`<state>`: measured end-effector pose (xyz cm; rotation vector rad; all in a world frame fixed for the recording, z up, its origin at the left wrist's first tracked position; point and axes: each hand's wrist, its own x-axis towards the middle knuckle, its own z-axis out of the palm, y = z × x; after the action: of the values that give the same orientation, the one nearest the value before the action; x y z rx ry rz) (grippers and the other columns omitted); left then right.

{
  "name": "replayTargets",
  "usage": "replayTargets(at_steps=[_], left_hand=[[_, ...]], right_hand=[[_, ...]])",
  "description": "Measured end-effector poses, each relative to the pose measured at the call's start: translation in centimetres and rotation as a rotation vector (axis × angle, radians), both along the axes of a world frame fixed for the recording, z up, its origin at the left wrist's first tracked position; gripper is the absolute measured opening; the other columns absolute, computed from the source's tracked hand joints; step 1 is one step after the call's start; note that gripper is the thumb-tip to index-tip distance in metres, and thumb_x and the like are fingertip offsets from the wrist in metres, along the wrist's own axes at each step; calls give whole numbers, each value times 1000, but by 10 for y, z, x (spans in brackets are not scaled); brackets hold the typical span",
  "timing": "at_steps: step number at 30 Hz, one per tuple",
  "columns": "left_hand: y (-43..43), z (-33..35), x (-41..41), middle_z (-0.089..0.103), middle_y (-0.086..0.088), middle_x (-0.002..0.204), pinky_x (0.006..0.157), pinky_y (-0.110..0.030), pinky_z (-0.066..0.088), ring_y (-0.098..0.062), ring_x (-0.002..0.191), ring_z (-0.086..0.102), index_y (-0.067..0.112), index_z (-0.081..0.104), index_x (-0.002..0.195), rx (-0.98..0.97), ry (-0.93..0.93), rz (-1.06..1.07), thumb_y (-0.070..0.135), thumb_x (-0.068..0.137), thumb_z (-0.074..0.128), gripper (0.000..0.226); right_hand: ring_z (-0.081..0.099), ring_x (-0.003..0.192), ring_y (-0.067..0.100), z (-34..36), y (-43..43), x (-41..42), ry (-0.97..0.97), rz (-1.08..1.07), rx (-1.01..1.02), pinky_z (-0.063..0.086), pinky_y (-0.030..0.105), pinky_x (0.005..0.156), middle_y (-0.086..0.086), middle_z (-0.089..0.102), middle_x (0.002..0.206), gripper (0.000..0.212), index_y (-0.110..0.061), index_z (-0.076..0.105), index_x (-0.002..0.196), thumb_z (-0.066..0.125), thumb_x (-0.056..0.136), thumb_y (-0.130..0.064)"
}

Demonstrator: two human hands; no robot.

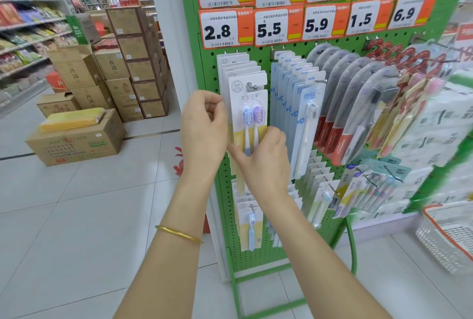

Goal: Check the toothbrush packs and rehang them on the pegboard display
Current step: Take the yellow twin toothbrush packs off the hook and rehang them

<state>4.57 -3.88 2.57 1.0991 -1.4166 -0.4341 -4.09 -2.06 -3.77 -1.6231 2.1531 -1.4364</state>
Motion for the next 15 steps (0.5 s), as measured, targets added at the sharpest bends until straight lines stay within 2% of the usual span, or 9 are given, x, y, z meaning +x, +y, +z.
replayTargets(at_steps=[3,5,11,15], left_hand=[[-18,8,7,53,13,81,75,-25,47,-8,76,53,19,57,98,-43,-11,24,7,93,48,17],[-34,17,12,53,11,82,79,-31,47,-12,81,54,15,61,109,-62,-70,50,8,93,46,23],[-81,47,18,63,-5,115,89,-35,48,-23,100,61,17,61,125,-67,-317,67,12,95,45,34],[-97,60,15,61,-6,117,90,-33,47,-22,102,59,18,64,118,-69,-429,48,15,95,50,28]], right_hand=[[48,92,23,1,3,-2,13,24,21,41,31,66,4,44,104,71,-5,42,110,71,72,-58],[47,97,22,3,6,-4,29,39,36,41,30,69,5,44,109,74,-5,40,117,69,73,-58],[45,110,22,12,16,-9,96,65,3,31,24,75,6,44,121,73,-6,36,131,64,82,-52],[40,120,23,18,21,-8,125,57,-48,33,24,86,9,40,133,78,-4,28,141,62,85,-48]])
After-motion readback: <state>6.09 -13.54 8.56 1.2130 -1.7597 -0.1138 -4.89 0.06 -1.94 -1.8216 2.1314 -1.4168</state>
